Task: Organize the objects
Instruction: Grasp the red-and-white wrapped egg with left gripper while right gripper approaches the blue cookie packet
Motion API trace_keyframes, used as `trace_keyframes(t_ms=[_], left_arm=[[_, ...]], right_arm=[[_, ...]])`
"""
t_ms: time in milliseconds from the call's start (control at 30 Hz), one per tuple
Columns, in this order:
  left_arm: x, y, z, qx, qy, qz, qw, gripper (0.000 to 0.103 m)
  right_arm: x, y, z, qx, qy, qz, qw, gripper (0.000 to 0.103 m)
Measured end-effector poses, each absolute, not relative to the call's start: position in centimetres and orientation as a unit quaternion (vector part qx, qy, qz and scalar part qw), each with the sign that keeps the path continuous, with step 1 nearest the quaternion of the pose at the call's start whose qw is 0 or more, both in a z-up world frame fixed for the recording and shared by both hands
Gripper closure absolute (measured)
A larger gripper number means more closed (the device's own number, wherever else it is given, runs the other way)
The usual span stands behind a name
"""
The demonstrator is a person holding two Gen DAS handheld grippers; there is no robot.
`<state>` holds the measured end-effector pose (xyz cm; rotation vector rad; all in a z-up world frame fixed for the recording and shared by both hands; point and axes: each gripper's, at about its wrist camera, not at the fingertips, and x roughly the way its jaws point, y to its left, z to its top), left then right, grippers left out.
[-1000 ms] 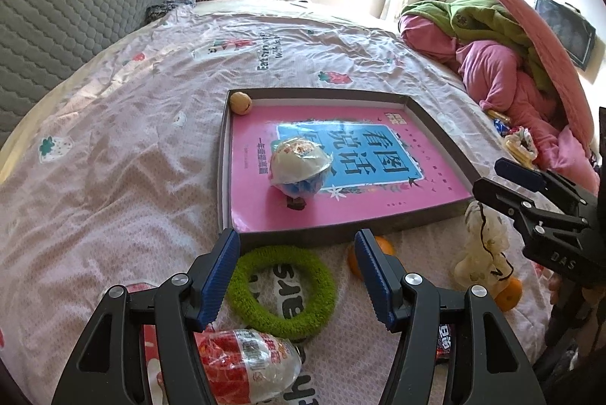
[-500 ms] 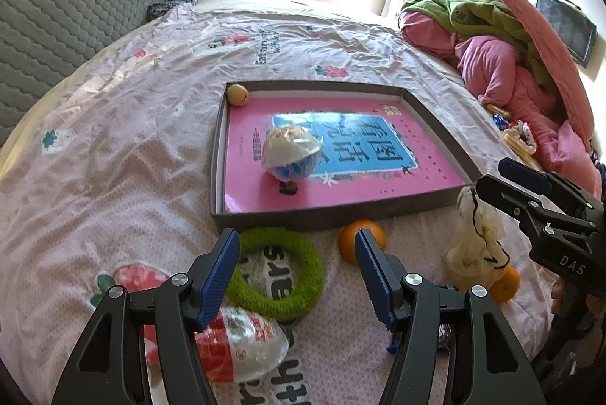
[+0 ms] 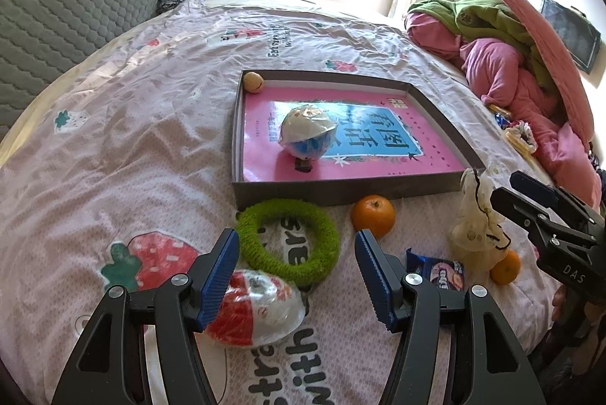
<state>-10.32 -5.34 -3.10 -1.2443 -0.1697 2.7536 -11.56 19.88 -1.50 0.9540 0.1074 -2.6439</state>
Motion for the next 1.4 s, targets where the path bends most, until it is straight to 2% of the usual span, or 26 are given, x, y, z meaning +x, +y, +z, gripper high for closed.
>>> trace_keyframes(t_ms=[500, 1400], left_arm=[[-7.6, -5.4, -3.8, -0.412, -0.051, 0.908, 0.059, 0.037], [-7.1, -8.0, -5.1, -0.417, -0.020, 0.909, 0.012, 0.036]], right_arm=[[-9.5, 19.8, -1.8, 0.332, 0.037, -0.928, 0.164, 0.042], [-6.7, 17.6, -4.0, 0.358, 0.045, -0.914, 0.183, 0.042]])
